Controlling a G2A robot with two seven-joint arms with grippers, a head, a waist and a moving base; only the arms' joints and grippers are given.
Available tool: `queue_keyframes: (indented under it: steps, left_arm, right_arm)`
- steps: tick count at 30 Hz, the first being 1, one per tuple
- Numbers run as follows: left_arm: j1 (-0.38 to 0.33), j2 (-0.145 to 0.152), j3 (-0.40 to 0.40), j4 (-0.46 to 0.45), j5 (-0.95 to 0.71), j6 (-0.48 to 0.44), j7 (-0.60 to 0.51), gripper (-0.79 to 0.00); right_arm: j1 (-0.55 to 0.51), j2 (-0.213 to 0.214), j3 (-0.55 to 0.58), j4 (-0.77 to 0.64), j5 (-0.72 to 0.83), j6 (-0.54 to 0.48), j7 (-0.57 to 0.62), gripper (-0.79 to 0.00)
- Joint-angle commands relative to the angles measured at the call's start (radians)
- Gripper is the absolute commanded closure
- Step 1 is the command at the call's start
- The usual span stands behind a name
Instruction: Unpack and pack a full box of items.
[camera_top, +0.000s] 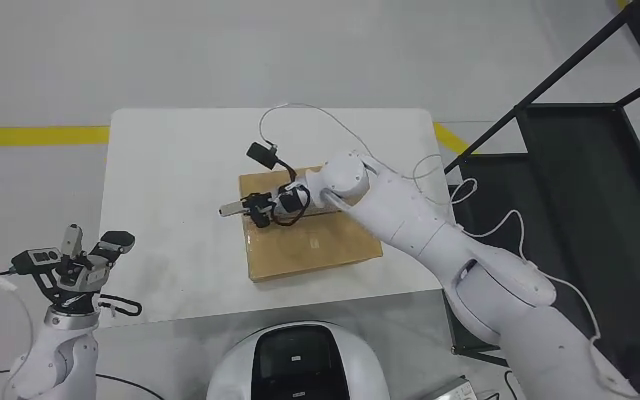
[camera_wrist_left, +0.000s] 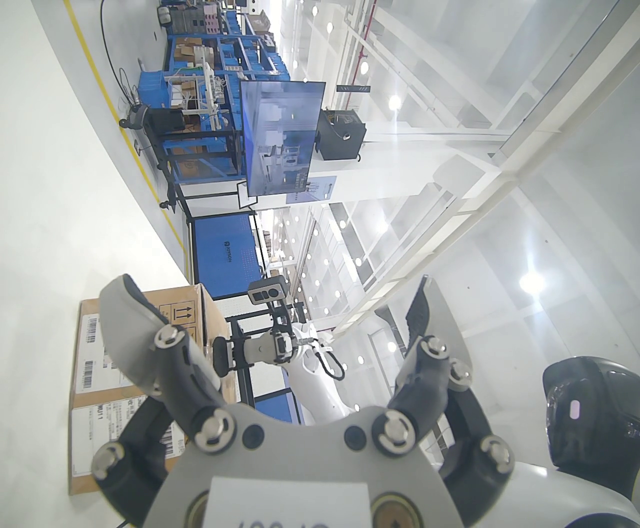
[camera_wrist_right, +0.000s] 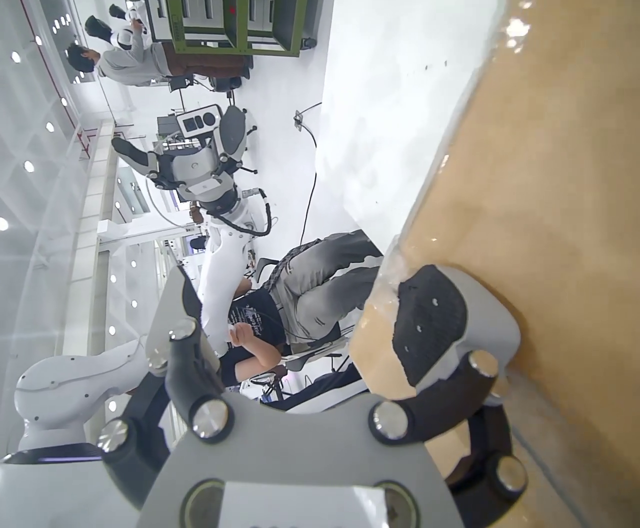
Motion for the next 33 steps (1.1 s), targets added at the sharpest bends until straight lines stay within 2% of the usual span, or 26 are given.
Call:
queue_keyframes:
  steps: [1, 6, 16, 26, 33]
  left_arm:
    - [0.000, 0.000, 0.000, 0.000, 0.000, 0.000, 0.000, -0.785]
    - [0.000, 0.000, 0.000, 0.000, 0.000, 0.000, 0.000, -0.785]
    - [0.000, 0.000, 0.000, 0.000, 0.000, 0.000, 0.000, -0.785]
    - [0.000, 0.000, 0.000, 0.000, 0.000, 0.000, 0.000, -0.785]
    - [0.000, 0.000, 0.000, 0.000, 0.000, 0.000, 0.000, -0.785]
  right_arm:
    - [0.002, 0.000, 0.006, 0.007, -0.014, 0.007, 0.000, -0.785]
    - [-0.018, 0.016, 0.031, -0.029, -0.069, 0.045, -0.004, -0.785]
    - [-0.110, 0.078, 0.122, -0.172, -0.185, 0.159, -0.026, -0.785]
    - [-0.229, 0.150, 0.273, -0.322, -0.264, 0.232, -0.035, -0.785]
    - [-0.302, 0.185, 0.365, -0.395, -0.290, 0.258, -0.040, -0.785]
